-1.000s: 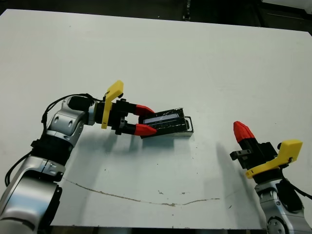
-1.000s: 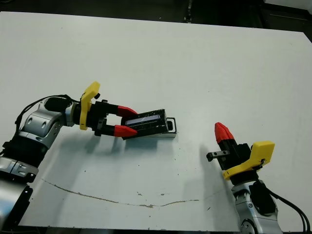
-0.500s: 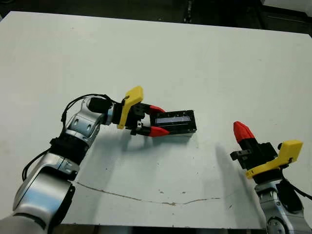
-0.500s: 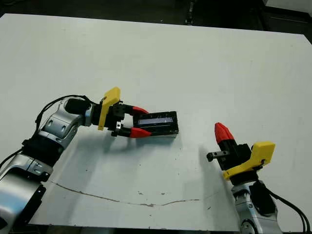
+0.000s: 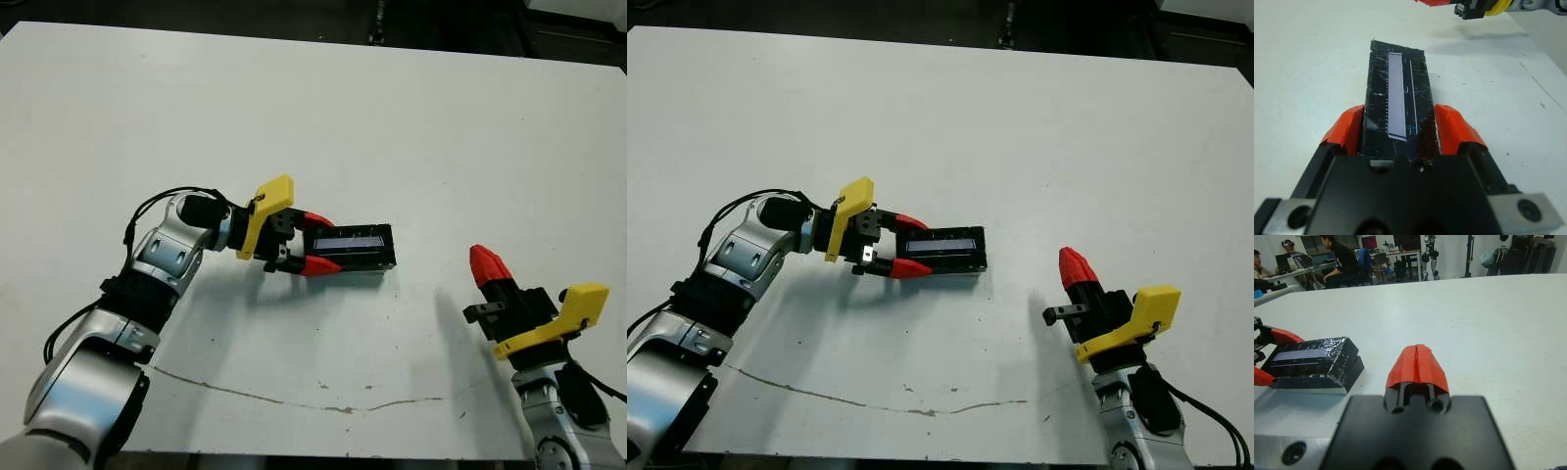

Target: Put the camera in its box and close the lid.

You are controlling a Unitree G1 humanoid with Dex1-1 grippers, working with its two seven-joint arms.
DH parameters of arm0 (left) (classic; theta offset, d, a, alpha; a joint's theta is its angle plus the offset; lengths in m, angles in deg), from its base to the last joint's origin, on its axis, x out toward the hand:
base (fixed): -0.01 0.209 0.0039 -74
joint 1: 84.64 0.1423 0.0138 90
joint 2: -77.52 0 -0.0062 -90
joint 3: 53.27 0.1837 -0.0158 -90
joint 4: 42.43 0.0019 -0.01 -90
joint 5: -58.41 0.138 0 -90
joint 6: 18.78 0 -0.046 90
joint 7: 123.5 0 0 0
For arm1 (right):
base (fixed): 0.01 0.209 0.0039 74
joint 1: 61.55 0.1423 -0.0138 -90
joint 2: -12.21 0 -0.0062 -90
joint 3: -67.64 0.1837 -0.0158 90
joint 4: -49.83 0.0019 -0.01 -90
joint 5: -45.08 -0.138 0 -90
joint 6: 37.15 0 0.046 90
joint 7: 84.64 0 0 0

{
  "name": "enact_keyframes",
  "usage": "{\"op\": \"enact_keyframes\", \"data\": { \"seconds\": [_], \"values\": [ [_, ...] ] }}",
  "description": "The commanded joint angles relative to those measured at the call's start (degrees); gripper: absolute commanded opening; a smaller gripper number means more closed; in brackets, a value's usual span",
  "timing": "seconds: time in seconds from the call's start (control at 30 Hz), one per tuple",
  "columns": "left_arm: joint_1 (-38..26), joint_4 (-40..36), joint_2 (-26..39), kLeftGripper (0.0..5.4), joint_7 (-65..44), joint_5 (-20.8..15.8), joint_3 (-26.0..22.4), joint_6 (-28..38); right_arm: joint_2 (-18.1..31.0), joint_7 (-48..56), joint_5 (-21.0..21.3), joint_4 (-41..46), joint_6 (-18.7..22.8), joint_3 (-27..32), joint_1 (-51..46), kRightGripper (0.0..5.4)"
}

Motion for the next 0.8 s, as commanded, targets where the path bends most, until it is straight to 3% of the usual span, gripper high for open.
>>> {"op": "enact_keyframes", "data": {
  "seconds": [0.03, 0.8],
  "values": [
    [0.4, 1.2, 0.2, 3.16, 0.9, 1.3, 0.3, -1.3, 0.6, 0.2, 0.2, -0.3, -0.6, 0.2, -0.7, 0.0],
    [1.6, 2.2, 6.1, 3.15, 1.2, -0.4, -5.9, 1.7, 0.5, 0.8, -0.4, -0.8, -0.5, 0.3, -0.6, 0.0]
  ]
}}
